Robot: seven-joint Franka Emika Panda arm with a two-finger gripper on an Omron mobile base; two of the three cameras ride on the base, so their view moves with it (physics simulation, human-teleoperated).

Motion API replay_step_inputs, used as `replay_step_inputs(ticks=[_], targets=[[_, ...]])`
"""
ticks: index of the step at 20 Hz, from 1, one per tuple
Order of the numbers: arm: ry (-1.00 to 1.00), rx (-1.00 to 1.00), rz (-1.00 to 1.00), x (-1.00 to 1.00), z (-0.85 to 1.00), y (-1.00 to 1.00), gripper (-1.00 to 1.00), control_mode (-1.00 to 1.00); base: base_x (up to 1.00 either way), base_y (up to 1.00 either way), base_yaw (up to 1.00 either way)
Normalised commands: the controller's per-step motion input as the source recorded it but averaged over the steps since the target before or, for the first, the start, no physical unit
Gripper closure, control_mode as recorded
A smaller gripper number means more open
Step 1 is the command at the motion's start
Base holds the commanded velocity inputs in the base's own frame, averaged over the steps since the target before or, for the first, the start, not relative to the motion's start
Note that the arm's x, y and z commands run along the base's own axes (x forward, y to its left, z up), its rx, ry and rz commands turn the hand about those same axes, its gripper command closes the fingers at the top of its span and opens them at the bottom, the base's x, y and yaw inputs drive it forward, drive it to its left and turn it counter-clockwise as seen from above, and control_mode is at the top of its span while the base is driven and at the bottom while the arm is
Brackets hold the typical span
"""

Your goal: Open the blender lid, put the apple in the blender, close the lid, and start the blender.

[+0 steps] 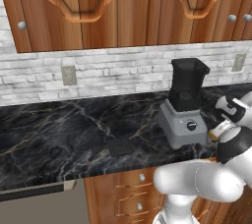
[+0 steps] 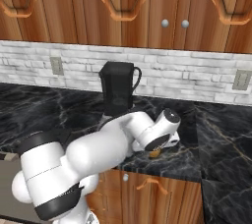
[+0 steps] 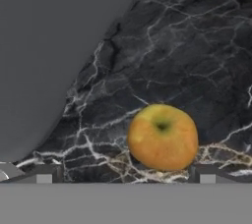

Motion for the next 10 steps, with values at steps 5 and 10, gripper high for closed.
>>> replay_step_inputs(ticks=[5,10], targets=[[0.02,0.0,0.05,0.16,-0.33,-0.03,-1.0,-1.0,0.0,0.0,0.0],[-0.02,0.0,0.05,0.18,-0.16,-0.12,-1.0,-1.0,0.0,0.0,0.0]])
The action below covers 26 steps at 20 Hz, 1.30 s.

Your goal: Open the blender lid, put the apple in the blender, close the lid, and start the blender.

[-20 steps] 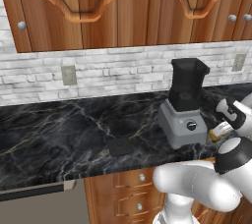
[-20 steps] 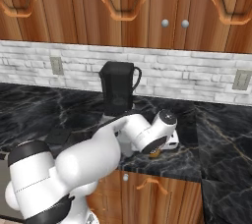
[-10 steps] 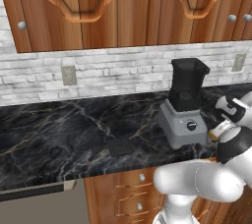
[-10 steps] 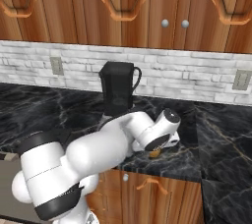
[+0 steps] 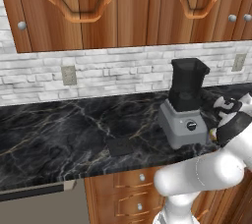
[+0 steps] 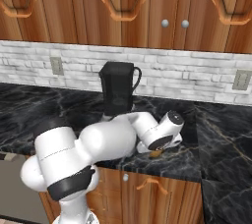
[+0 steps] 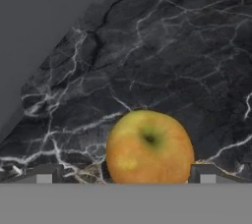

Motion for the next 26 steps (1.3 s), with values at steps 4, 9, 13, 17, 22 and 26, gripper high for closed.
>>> replay_step_inputs(ticks=[4,9,13,17,22,26], targets=[[-0.01,0.0,0.03,0.17,-0.22,-0.04,-1.0,-1.0,0.0,0.0,0.0],[0.0,0.0,0.0,0.01,-0.5,0.01,-1.0,-1.0,0.0,0.0,0.0],[0.0,0.0,0.0,0.0,-0.48,0.01,1.0,-1.0,0.0,0.0,0.0],[-0.02,0.0,0.0,-0.04,-0.09,0.1,1.0,-1.0,0.0,0.0,0.0],[-0.11,0.0,0.0,-0.06,0.69,0.08,1.0,-1.0,0.0,0.0,0.0],[-0.13,-0.03,0.0,-0.02,0.98,0.18,1.0,-1.0,0.0,0.0,0.0]])
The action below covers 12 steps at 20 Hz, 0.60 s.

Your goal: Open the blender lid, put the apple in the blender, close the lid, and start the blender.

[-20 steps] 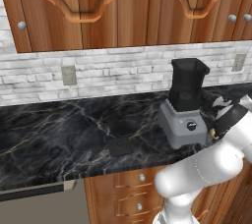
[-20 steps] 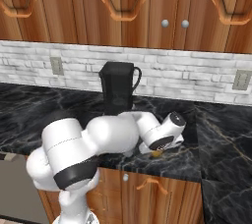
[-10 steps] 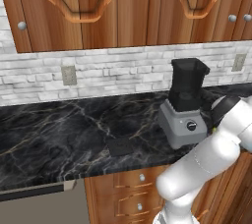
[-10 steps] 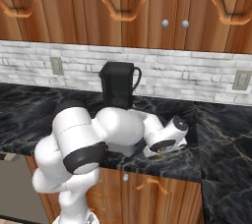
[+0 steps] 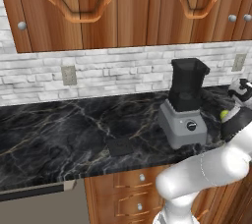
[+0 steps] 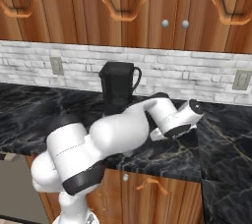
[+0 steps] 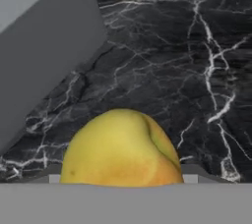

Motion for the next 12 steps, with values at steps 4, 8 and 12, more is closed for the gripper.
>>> replay_step_inputs(ticks=[4,8,12], targets=[[-0.11,-0.06,0.0,-0.17,0.97,0.23,1.0,-1.0,0.0,0.0,0.0],[-0.1,-0.1,0.0,-0.13,0.98,0.53,1.0,-1.0,0.0,0.0,0.0],[-0.1,-0.12,-0.05,-0.08,0.64,0.82,1.0,-1.0,0.0,0.0,0.0]])
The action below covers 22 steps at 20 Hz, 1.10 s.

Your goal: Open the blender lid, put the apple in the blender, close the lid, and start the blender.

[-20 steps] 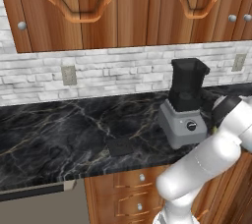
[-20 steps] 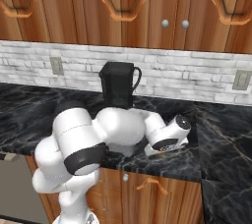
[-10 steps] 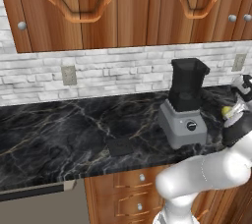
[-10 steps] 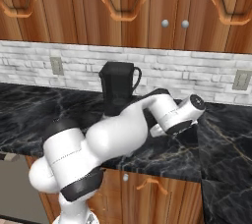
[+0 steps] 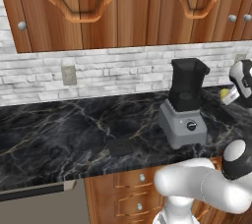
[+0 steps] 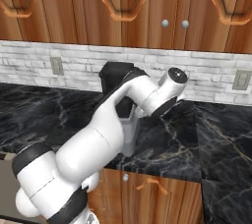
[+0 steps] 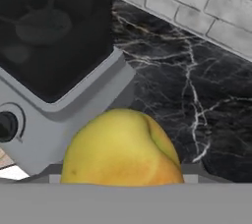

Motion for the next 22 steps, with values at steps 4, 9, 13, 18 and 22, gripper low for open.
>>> replay_step_inputs(ticks=[4,9,13,18,22], targets=[[-0.01,-0.09,-0.12,-0.01,0.57,0.91,1.0,-1.0,0.0,0.0,0.0],[-0.05,-0.04,-0.1,-0.23,0.98,0.37,1.0,-1.0,0.0,0.0,0.0],[-0.04,-0.03,-0.09,-0.46,1.0,0.05,1.0,-1.0,0.0,0.0,0.0],[-0.02,-0.04,-0.09,-0.22,0.94,0.24,1.0,-1.0,0.0,0.0,0.0],[0.0,-0.05,-0.1,0.14,0.4,0.64,1.0,-1.0,0.0,0.0,0.0]])
